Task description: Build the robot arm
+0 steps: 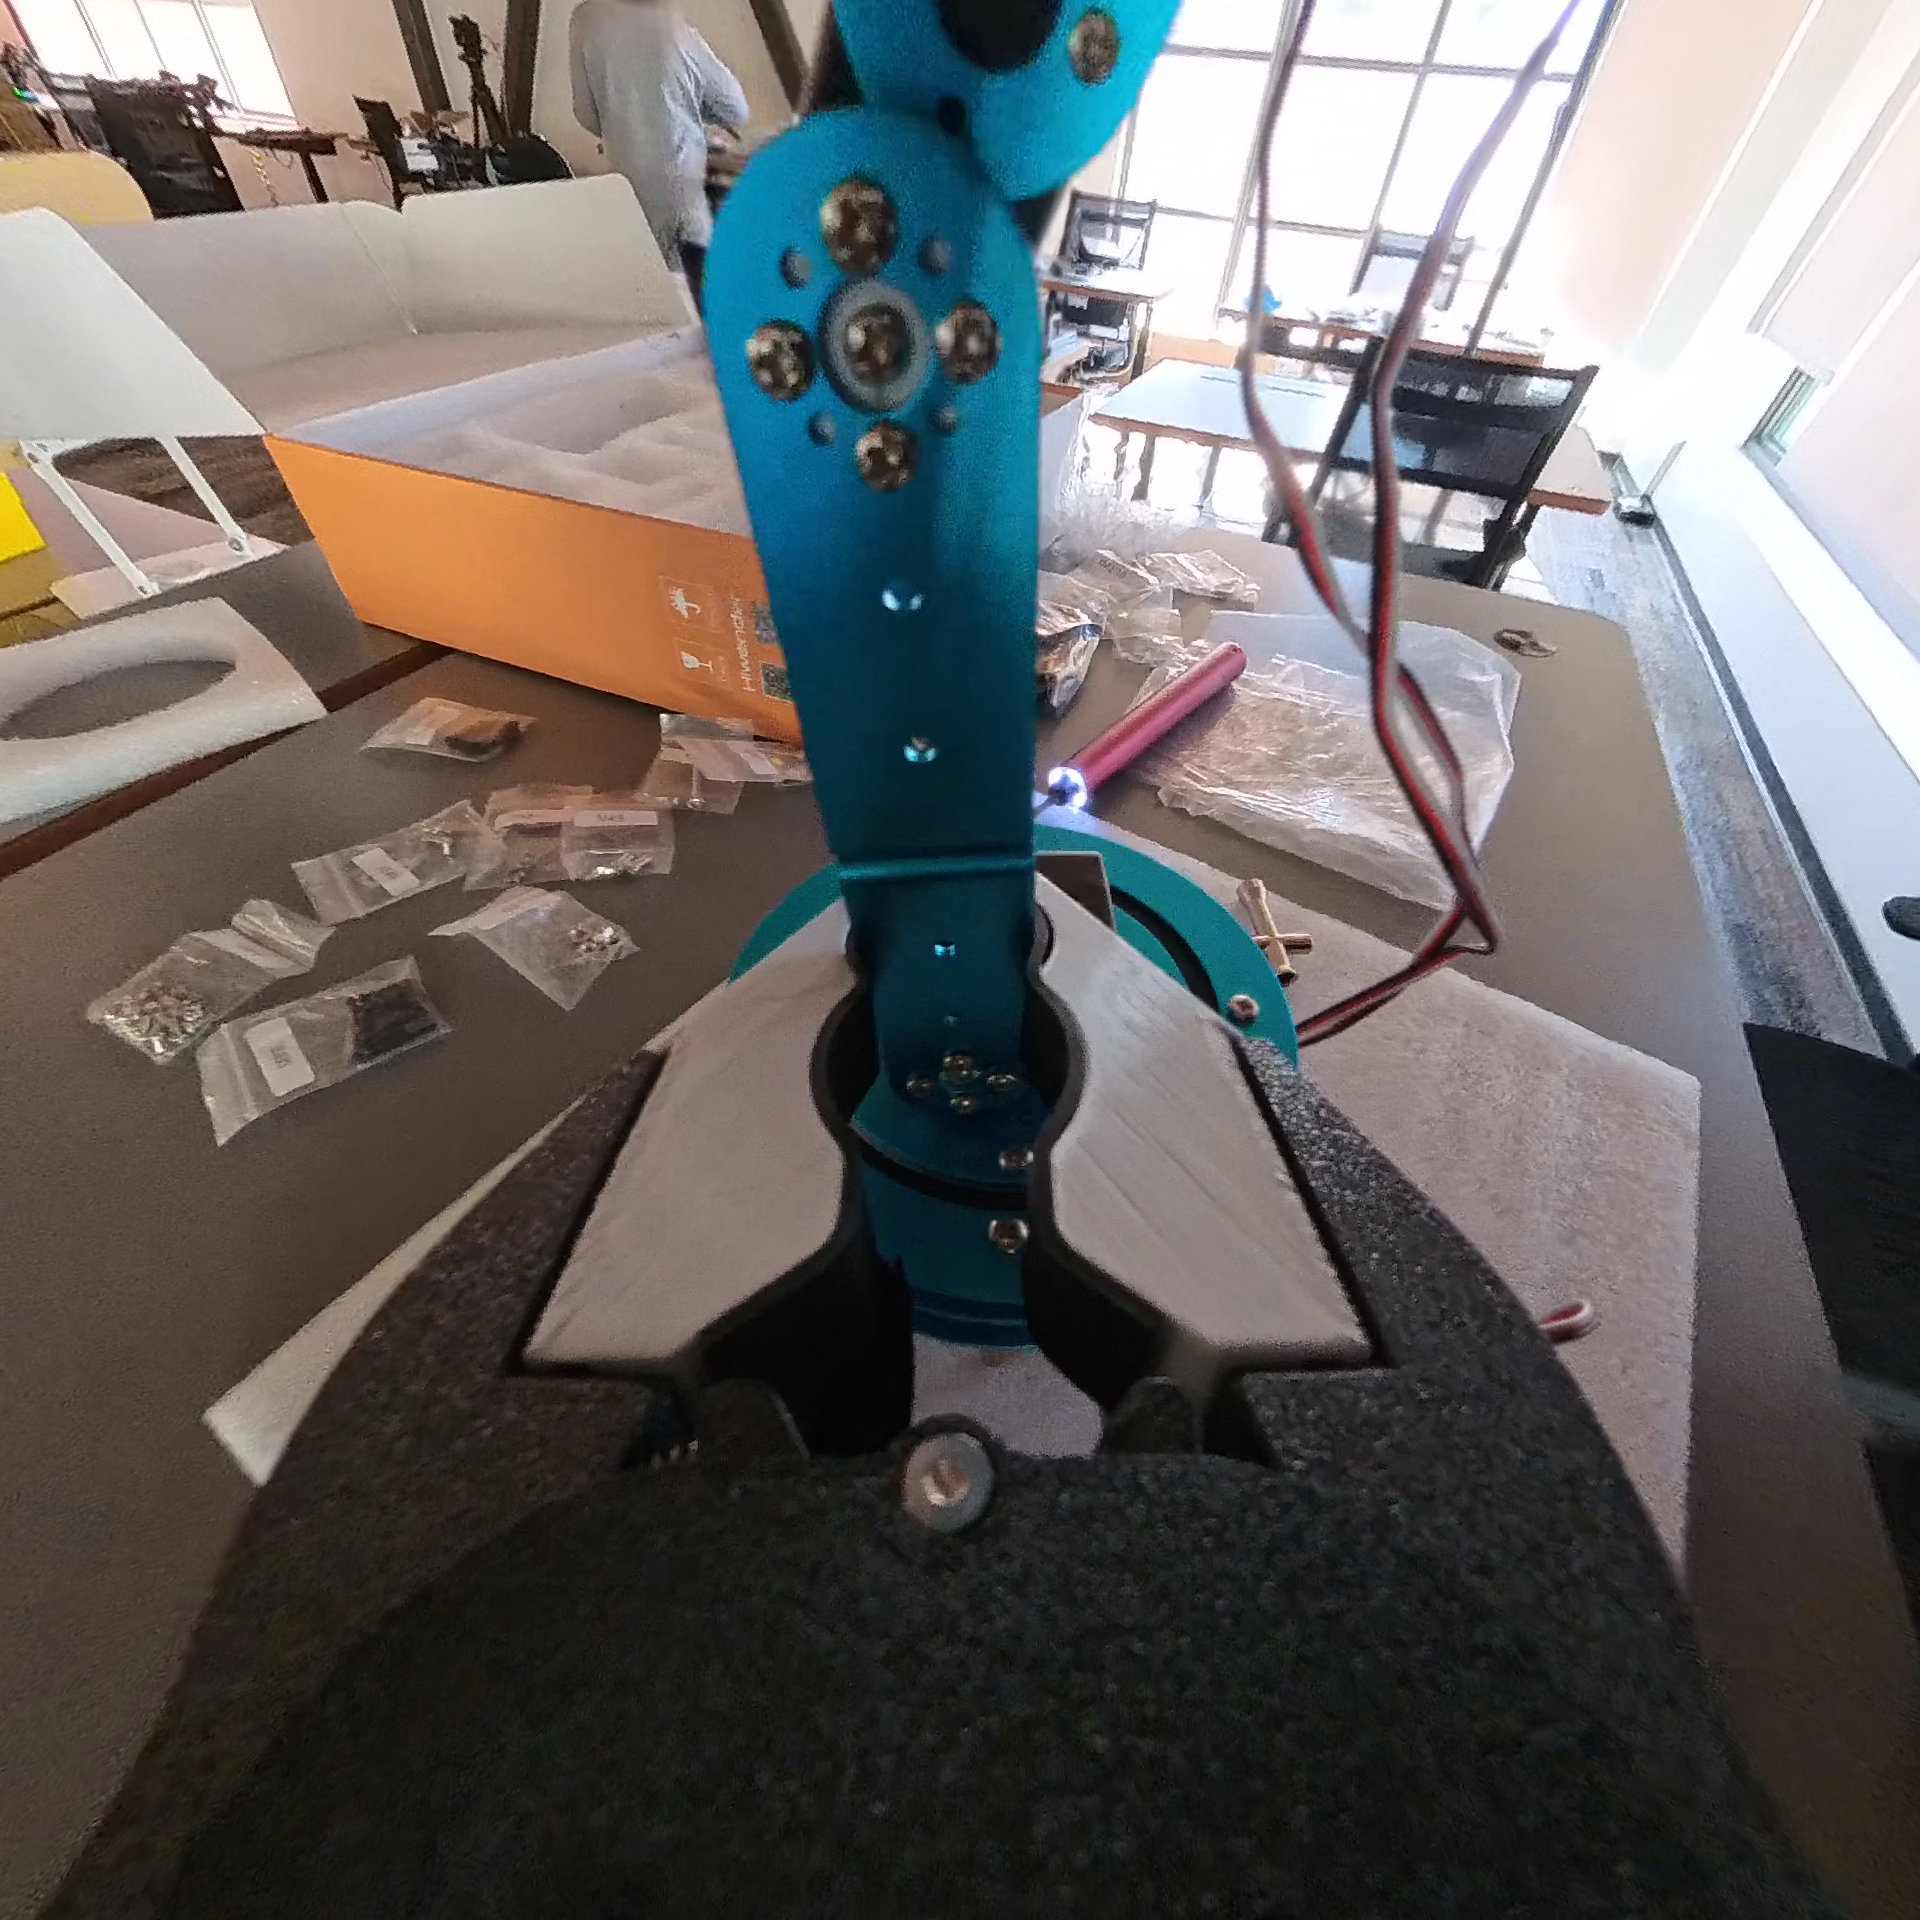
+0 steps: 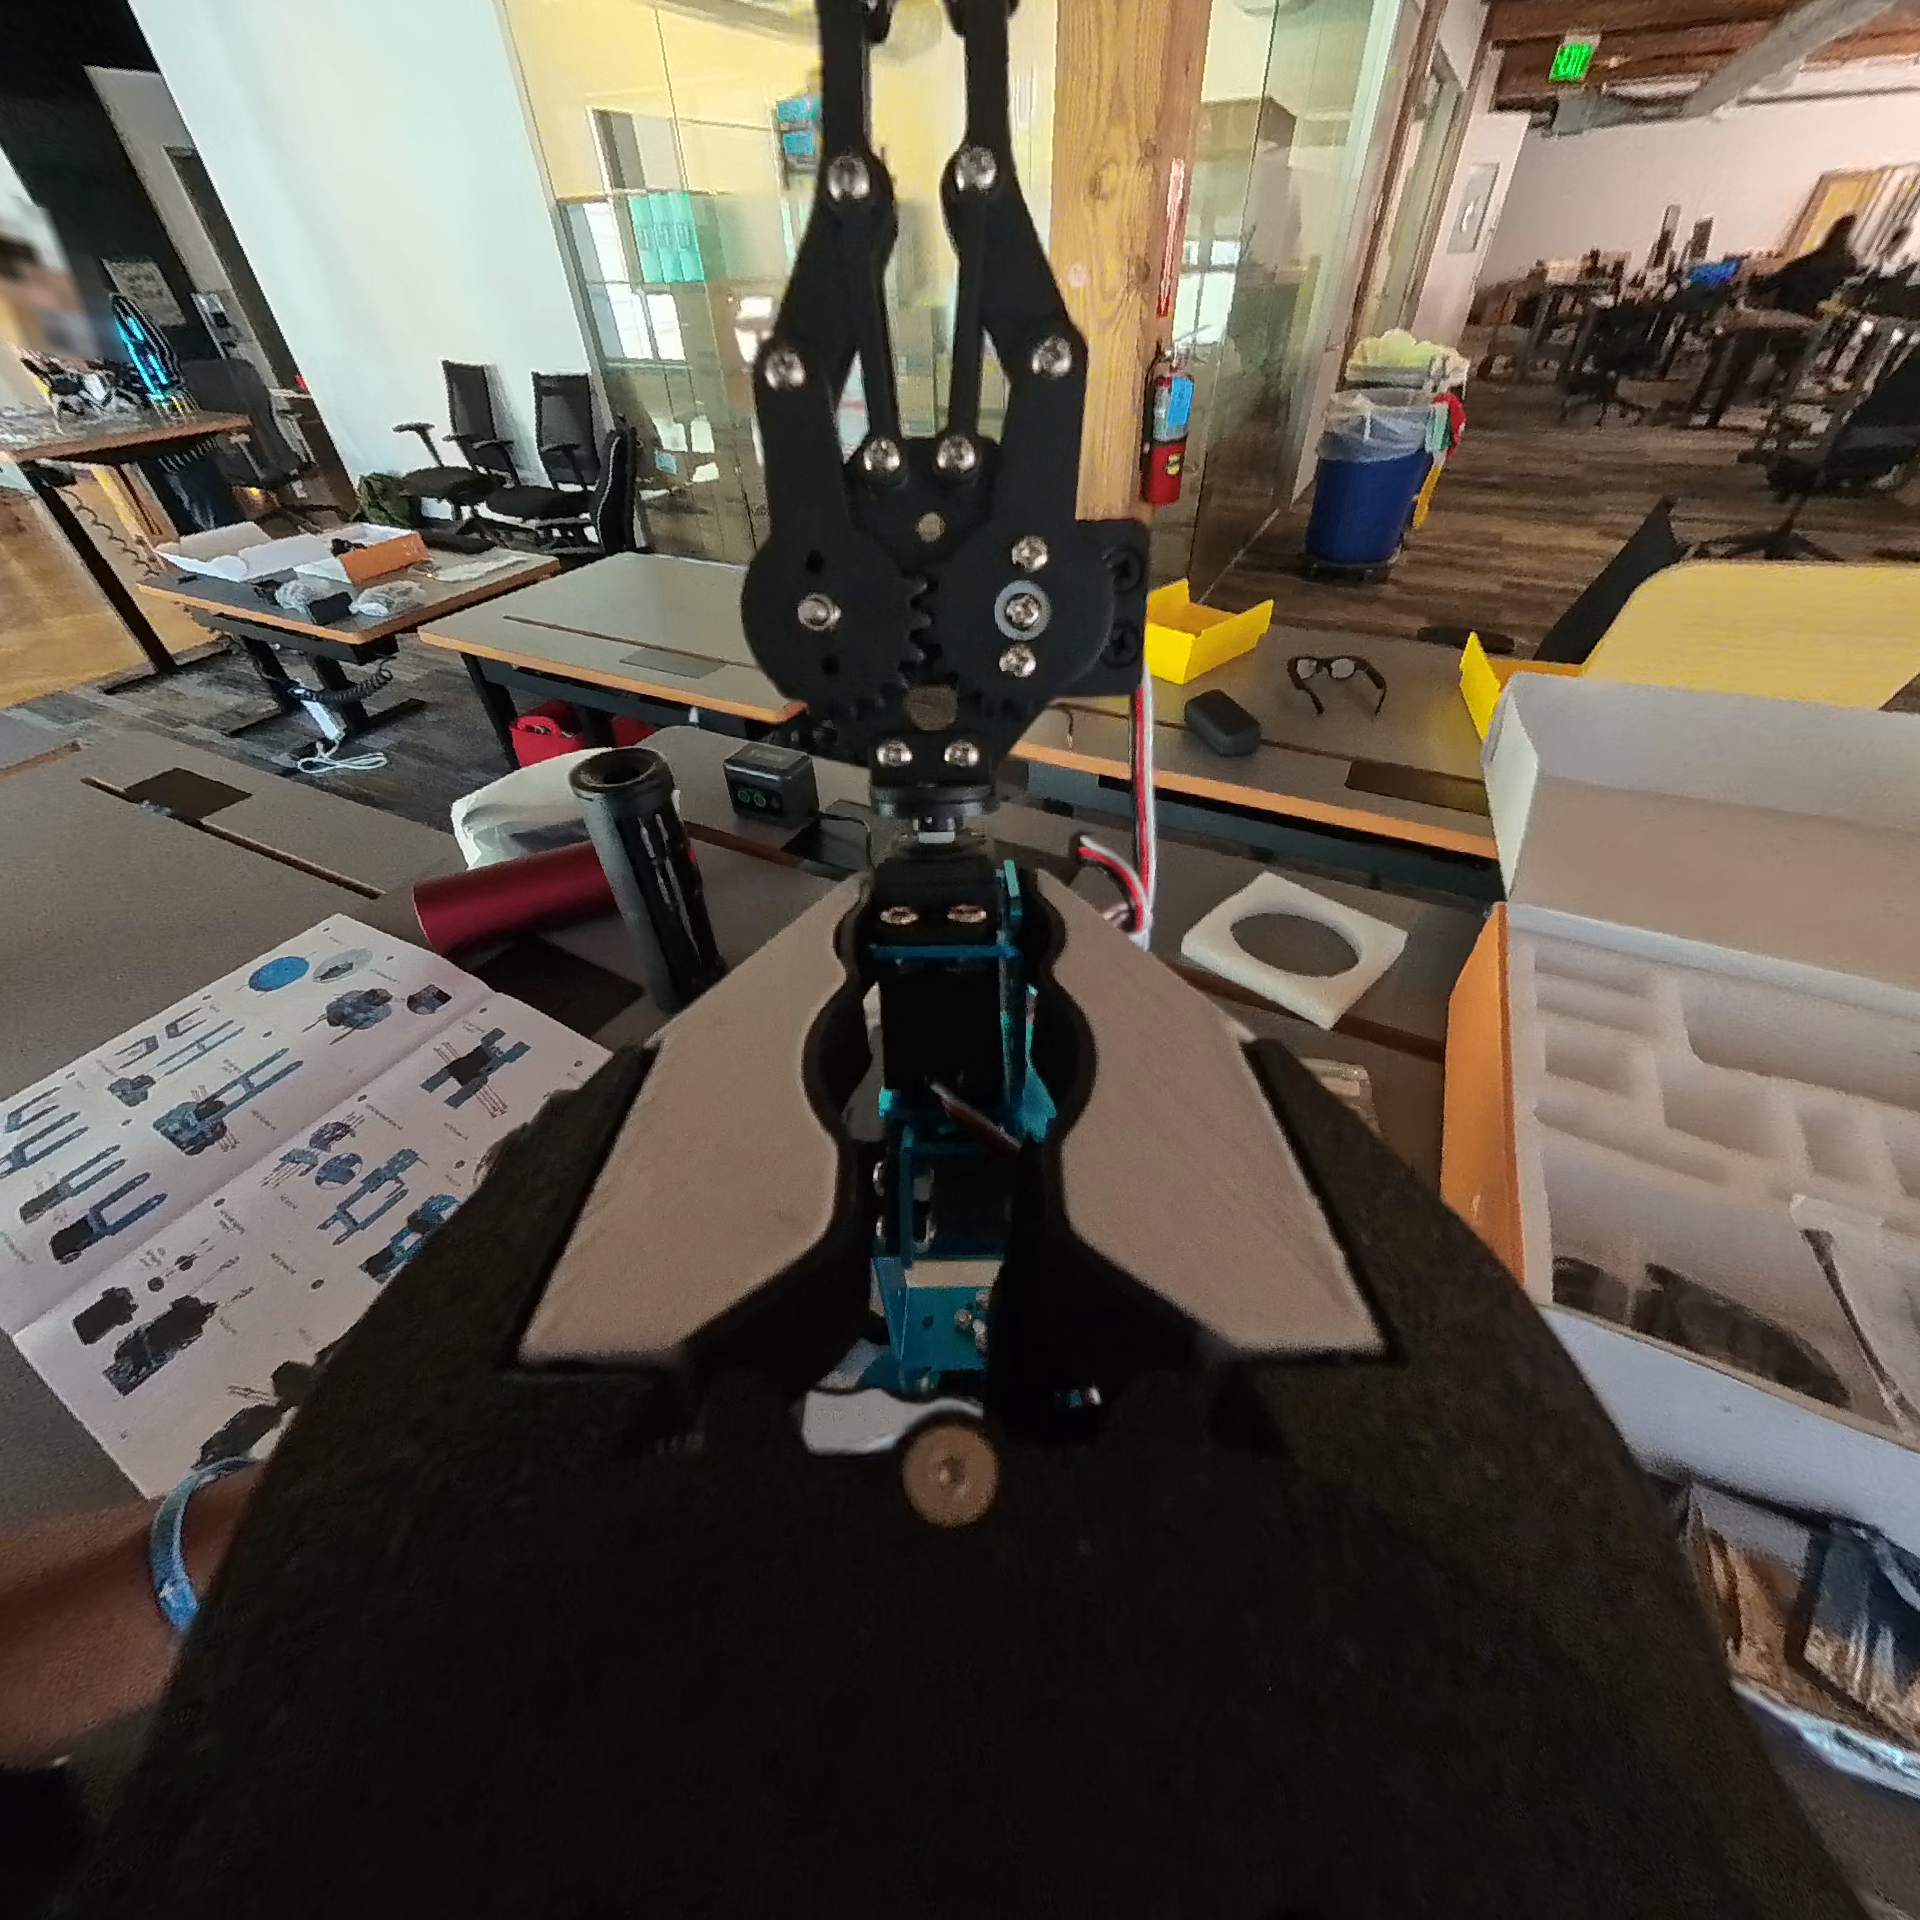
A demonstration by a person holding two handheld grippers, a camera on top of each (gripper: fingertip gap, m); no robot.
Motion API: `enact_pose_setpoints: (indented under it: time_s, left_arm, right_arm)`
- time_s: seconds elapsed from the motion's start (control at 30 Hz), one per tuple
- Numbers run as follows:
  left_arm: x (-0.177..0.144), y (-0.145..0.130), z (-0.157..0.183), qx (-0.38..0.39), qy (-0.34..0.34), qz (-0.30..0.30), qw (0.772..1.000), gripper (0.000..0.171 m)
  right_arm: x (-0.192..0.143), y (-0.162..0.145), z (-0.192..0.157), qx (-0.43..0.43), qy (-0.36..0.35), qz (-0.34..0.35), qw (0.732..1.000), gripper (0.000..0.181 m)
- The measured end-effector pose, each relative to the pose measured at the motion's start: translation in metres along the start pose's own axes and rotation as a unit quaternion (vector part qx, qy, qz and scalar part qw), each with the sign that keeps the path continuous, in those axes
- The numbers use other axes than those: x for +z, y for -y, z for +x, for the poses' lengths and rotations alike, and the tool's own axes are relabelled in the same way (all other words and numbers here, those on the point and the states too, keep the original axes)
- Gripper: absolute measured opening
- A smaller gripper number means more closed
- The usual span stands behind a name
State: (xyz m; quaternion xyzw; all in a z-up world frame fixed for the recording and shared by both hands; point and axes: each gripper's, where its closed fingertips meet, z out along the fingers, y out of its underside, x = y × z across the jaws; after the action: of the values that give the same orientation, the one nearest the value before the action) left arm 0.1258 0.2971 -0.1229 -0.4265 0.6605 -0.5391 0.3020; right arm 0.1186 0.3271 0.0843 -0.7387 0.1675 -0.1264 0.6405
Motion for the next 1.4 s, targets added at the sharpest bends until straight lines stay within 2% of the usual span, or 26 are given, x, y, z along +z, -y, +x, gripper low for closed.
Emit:
enact_pose_setpoints:
  time_s: [0.13, 0.23, 0.47, 0.57, 0.63, 0.73, 0.8, 0.87, 0.93, 1.0, 1.17, 1.4]
  left_arm:
    - [0.003, 0.001, 0.003, 0.009, 0.005, -0.012, 1.000, 0.023]
    - [0.004, 0.001, 0.001, 0.013, 0.023, -0.020, 0.999, 0.032]
    - [0.002, 0.000, 0.004, -0.030, 0.041, -0.021, 0.998, 0.035]
    - [-0.008, 0.006, 0.001, -0.047, 0.071, -0.018, 0.996, 0.049]
    - [-0.022, 0.026, 0.003, -0.044, 0.089, 0.006, 0.995, 0.060]
    - [-0.046, 0.077, 0.016, 0.019, 0.114, 0.068, 0.991, 0.065]
    - [-0.055, 0.110, 0.026, 0.103, 0.137, 0.100, 0.980, 0.057]
    - [-0.050, 0.123, 0.036, 0.190, 0.145, 0.094, 0.966, 0.043]
    - [-0.039, 0.123, 0.041, 0.257, 0.150, 0.077, 0.951, 0.034]
    - [-0.035, 0.123, 0.040, 0.290, 0.165, 0.070, 0.940, 0.030]
    - [-0.035, 0.123, 0.048, 0.321, 0.159, 0.095, 0.929, 0.027]
    - [-0.035, 0.117, 0.052, 0.374, 0.160, 0.095, 0.909, 0.027]
  right_arm:
    - [-0.005, -0.001, 0.009, 0.009, 0.002, -0.005, 1.000, 0.025]
    - [-0.008, -0.003, 0.012, 0.005, 0.012, -0.001, 1.000, 0.025]
    - [-0.018, -0.006, 0.013, 0.027, 0.060, -0.018, 0.998, 0.029]
    - [-0.020, -0.007, 0.013, 0.043, 0.076, -0.037, 0.995, 0.029]
    - [-0.019, -0.007, 0.010, 0.054, 0.090, -0.055, 0.993, 0.030]
    - [-0.018, -0.008, 0.008, 0.037, 0.085, -0.059, 0.994, 0.030]
    - [-0.020, -0.010, 0.008, 0.028, 0.079, -0.066, 0.994, 0.029]
    - [-0.022, -0.011, 0.008, 0.022, 0.076, -0.066, 0.995, 0.028]
    - [-0.024, -0.012, 0.007, 0.022, 0.071, -0.067, 0.995, 0.028]
    - [-0.026, -0.014, 0.009, 0.020, 0.066, -0.072, 0.995, 0.028]
    - [-0.037, -0.017, 0.008, 0.020, 0.055, -0.068, 0.996, 0.027]
    - [-0.041, -0.027, 0.009, 0.020, 0.031, -0.068, 0.997, 0.026]
